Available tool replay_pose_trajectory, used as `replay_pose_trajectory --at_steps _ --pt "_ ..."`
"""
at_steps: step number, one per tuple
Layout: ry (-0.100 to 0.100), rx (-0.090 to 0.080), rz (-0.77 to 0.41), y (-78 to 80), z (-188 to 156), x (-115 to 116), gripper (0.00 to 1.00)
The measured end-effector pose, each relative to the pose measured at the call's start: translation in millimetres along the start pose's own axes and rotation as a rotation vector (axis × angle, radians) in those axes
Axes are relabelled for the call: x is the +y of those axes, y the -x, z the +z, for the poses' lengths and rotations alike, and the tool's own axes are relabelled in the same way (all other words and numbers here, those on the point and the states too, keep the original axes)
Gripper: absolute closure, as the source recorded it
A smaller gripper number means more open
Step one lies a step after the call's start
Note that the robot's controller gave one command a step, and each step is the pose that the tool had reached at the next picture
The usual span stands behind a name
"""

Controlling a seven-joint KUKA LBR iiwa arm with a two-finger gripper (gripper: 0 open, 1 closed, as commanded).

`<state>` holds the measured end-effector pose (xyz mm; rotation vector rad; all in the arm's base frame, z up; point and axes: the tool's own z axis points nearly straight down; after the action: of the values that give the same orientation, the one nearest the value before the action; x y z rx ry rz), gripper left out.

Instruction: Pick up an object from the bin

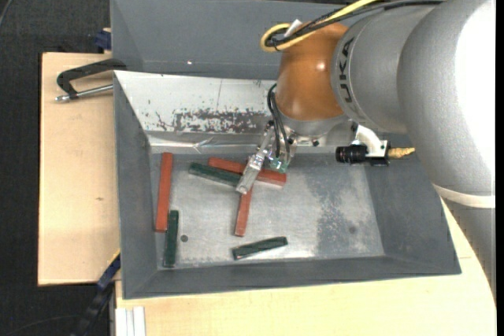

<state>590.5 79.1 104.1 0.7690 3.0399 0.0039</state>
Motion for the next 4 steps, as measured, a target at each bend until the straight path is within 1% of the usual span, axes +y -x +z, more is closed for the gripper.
replay_pose_trajectory --at_steps 1,2,3,4 --pt "-0.007 0.008 0.384 -15.9 34.6 12.7 0.0" --pt "-0.005 0.006 0.382 -15.8 34.0 13.3 0.0" --pt "-0.005 0.006 0.38 -15.9 33.7 13.4 1.0" --pt "0.0 0.0 0.378 -14.7 -2.2 14.8 1.0"
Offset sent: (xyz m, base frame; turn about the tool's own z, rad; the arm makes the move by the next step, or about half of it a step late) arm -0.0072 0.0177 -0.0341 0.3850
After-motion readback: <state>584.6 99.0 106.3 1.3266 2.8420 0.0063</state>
